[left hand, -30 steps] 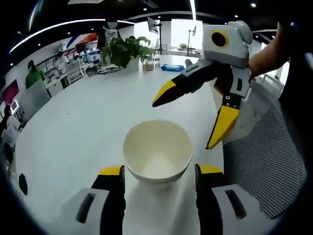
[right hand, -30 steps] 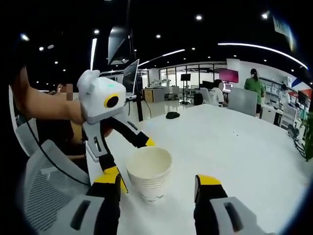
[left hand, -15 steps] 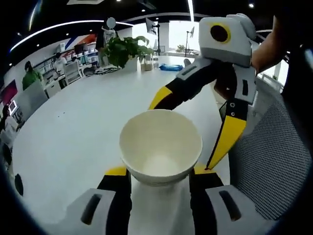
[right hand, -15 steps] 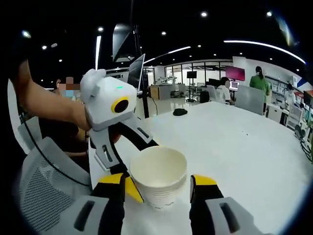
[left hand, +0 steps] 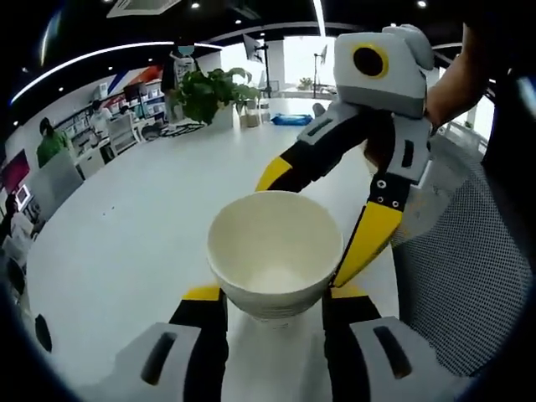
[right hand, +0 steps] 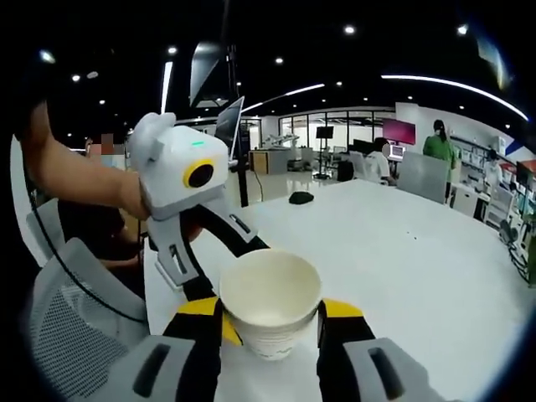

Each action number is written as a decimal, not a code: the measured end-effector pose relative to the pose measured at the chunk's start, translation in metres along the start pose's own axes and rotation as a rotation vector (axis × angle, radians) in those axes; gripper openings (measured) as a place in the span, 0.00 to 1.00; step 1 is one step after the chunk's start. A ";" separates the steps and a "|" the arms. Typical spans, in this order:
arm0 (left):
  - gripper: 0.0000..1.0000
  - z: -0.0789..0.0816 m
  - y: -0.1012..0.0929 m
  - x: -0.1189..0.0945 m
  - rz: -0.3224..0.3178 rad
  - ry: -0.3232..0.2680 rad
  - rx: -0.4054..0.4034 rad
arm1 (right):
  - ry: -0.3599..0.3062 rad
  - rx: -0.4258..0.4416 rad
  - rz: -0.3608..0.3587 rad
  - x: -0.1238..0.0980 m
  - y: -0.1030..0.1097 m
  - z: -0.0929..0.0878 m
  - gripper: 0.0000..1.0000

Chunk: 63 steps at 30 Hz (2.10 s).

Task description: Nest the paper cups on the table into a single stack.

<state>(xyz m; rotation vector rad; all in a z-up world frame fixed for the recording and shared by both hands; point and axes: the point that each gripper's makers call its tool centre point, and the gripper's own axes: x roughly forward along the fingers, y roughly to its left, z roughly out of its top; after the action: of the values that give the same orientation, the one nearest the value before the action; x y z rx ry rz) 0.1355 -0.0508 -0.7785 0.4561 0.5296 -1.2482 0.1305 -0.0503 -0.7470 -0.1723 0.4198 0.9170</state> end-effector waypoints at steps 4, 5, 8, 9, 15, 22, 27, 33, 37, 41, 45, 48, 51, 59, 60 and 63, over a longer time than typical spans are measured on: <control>0.43 0.005 0.007 0.004 -0.001 0.001 0.008 | -0.002 -0.006 -0.011 0.001 -0.011 0.004 0.43; 0.43 0.006 0.009 0.004 -0.002 0.002 0.010 | -0.001 -0.006 -0.012 0.001 -0.012 0.005 0.43; 0.43 0.010 0.016 0.008 -0.003 0.000 0.014 | -0.001 -0.008 -0.016 0.003 -0.019 0.007 0.43; 0.43 0.011 0.018 0.008 -0.003 0.000 0.014 | 0.000 -0.012 -0.018 0.004 -0.023 0.008 0.43; 0.43 0.015 0.034 0.016 0.007 -0.004 0.002 | 0.002 -0.024 -0.031 0.011 -0.037 0.013 0.44; 0.42 0.016 0.048 0.025 0.022 -0.005 -0.018 | 0.011 -0.024 -0.045 0.020 -0.053 0.015 0.44; 0.42 0.014 0.056 0.029 0.031 0.013 -0.014 | 0.017 -0.008 -0.051 0.025 -0.057 0.015 0.45; 0.42 0.008 0.060 0.031 0.029 0.030 -0.015 | 0.033 0.002 -0.053 0.029 -0.057 0.011 0.44; 0.42 0.002 0.058 0.033 0.026 0.043 -0.026 | 0.048 -0.009 -0.052 0.031 -0.056 0.006 0.44; 0.40 0.001 0.058 0.033 0.026 0.040 -0.038 | 0.061 0.010 -0.055 0.031 -0.058 0.002 0.45; 0.39 -0.004 0.062 0.033 0.031 0.050 -0.041 | 0.077 0.028 -0.053 0.030 -0.058 -0.002 0.46; 0.42 -0.004 0.062 0.031 0.029 0.039 -0.057 | 0.040 0.095 -0.056 0.025 -0.054 0.005 0.53; 0.45 -0.005 0.060 0.029 0.032 0.021 -0.069 | 0.033 0.085 -0.057 0.024 -0.053 0.004 0.58; 0.54 -0.006 0.061 0.009 0.092 -0.053 -0.156 | 0.028 0.066 -0.081 0.001 -0.050 -0.003 0.65; 0.55 -0.004 0.061 0.004 0.111 -0.081 -0.186 | 0.024 0.072 -0.086 -0.004 -0.048 -0.005 0.66; 0.57 -0.003 0.059 -0.007 0.147 -0.133 -0.225 | 0.024 0.080 -0.104 -0.015 -0.048 -0.013 0.68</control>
<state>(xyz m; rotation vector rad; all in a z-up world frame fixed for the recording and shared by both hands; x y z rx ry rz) 0.1908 -0.0285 -0.7742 0.2166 0.5066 -1.0557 0.1567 -0.0946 -0.7542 -0.1304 0.4649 0.7953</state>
